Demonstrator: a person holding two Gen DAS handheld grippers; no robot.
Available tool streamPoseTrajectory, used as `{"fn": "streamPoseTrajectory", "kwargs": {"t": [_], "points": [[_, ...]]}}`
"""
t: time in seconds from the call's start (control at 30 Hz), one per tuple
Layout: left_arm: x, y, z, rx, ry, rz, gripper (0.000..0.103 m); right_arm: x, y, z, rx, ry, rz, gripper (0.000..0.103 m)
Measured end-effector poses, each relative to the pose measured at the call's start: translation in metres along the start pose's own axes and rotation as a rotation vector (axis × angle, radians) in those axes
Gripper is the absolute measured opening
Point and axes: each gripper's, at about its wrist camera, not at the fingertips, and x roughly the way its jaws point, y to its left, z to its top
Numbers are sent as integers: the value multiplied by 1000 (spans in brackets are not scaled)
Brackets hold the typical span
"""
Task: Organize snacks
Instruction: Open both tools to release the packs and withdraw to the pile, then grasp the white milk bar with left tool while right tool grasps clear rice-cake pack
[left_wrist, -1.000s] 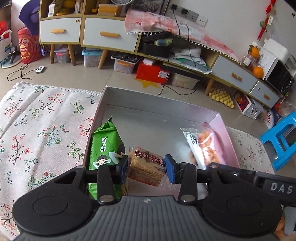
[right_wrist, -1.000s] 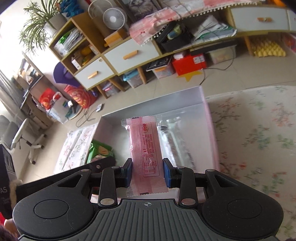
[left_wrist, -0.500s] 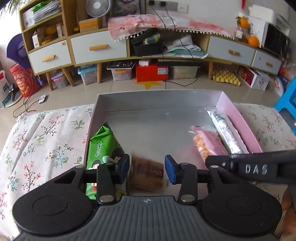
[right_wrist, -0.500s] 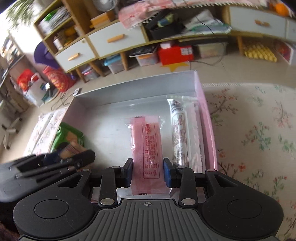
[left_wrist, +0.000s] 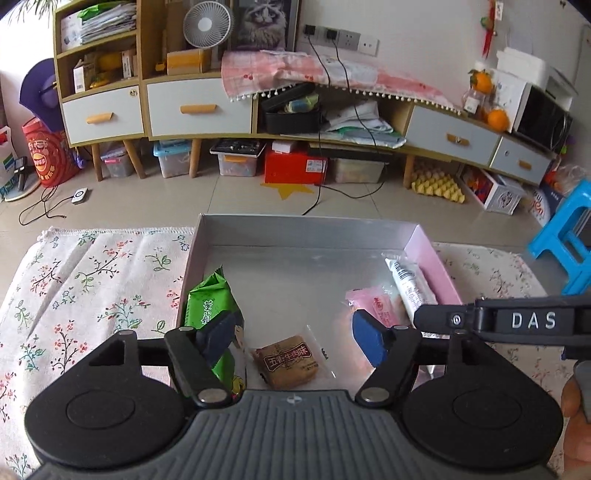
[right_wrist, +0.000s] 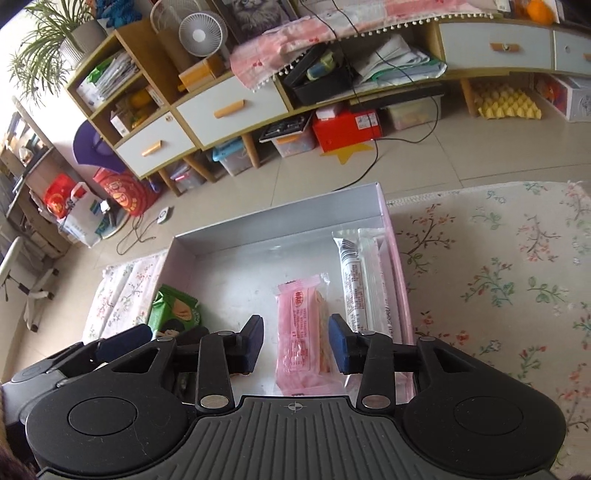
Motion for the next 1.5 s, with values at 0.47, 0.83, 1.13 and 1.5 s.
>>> {"fn": "streamPoseTrajectory", "kwargs": {"t": [0.47, 0.83, 1.13, 1.5], "points": [[-31, 9, -15, -100, 61, 36, 69, -66, 9, -33, -128, -14, -45, 51], [-71, 14, -53, -194, 80, 80, 71, -125, 15, -67, -155, -56, 48, 60], [-98, -2, -93, -126, 72, 38, 77, -164, 19, -106, -228, -108, 77, 73], [-84, -16, -130, -116, 200, -13, 76, -158, 23, -157, -373, -30, -15, 90]]}}
